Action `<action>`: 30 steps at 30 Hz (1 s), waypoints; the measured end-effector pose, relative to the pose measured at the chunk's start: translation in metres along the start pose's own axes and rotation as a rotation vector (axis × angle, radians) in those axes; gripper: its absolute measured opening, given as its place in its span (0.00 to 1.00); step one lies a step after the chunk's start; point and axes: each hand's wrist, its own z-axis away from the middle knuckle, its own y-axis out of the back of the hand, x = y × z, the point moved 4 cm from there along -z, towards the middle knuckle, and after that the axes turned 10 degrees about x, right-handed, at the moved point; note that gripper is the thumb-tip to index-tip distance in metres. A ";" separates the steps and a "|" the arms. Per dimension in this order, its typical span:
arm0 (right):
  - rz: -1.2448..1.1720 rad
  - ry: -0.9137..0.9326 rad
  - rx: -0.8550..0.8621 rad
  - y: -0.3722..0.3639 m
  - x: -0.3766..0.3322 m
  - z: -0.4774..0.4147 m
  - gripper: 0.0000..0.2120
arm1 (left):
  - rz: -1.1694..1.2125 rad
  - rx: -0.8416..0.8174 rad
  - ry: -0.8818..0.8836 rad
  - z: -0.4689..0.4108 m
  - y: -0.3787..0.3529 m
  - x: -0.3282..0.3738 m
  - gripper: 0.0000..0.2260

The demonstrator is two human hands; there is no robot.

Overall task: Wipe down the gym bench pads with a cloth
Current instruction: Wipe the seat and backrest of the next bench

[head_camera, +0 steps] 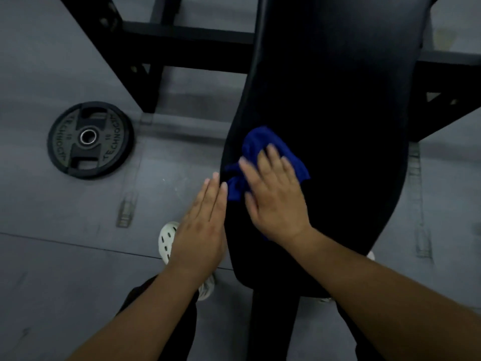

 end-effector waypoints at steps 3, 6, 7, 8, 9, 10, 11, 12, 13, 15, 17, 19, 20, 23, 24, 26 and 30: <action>-0.017 0.440 -0.271 -0.001 -0.015 0.058 0.21 | 0.018 -0.076 0.037 0.008 0.000 -0.006 0.39; -0.020 0.529 -0.277 0.014 0.016 0.037 0.19 | 0.072 -0.129 0.027 0.003 -0.002 -0.002 0.38; -0.008 0.370 -0.192 0.017 0.027 0.011 0.22 | 0.084 -0.134 0.027 0.001 -0.003 0.000 0.37; 0.030 0.192 -0.089 0.020 0.038 -0.017 0.24 | 0.096 -0.129 0.032 0.000 -0.006 0.001 0.36; 0.063 0.040 -0.028 0.021 0.039 -0.037 0.26 | 0.102 -0.130 0.043 0.000 -0.009 0.002 0.36; 0.082 -0.044 -0.007 0.019 0.031 -0.043 0.27 | 0.105 -0.139 0.054 0.002 -0.011 0.004 0.35; 0.084 -0.035 -0.003 0.014 0.021 -0.035 0.27 | 0.107 -0.143 0.058 0.004 -0.012 0.005 0.36; 0.060 0.047 -0.044 0.009 0.010 -0.015 0.26 | 0.104 -0.141 0.059 0.005 -0.012 0.005 0.36; 0.045 0.173 -0.130 0.004 0.002 0.019 0.25 | 0.095 -0.143 0.063 0.005 -0.011 0.005 0.37; 0.045 0.444 -0.353 0.008 0.007 0.094 0.24 | 0.062 -0.144 0.065 0.003 -0.008 0.007 0.37; 0.013 0.598 -0.402 0.019 0.036 0.134 0.22 | 0.003 -0.115 -0.016 0.000 -0.007 0.015 0.35; -0.006 0.426 -0.302 0.029 0.058 0.120 0.20 | -0.062 -0.108 -0.185 0.002 -0.013 0.030 0.35; 0.017 0.255 -0.202 0.031 0.064 0.104 0.22 | -0.076 -0.126 -0.244 0.004 -0.019 0.038 0.35; 0.068 0.094 -0.142 0.024 0.048 0.105 0.25 | -0.104 -0.165 -0.236 0.009 -0.028 0.055 0.39; 0.039 0.245 -0.226 0.017 0.037 0.132 0.23 | -0.116 -0.168 -0.221 0.010 -0.029 0.058 0.40; -0.028 0.617 -0.504 0.019 0.031 0.195 0.19 | -0.142 -0.158 -0.238 0.012 -0.029 0.058 0.41; -0.068 0.375 -0.298 0.049 0.097 0.162 0.17 | -0.164 -0.148 -0.410 0.020 -0.037 0.061 0.37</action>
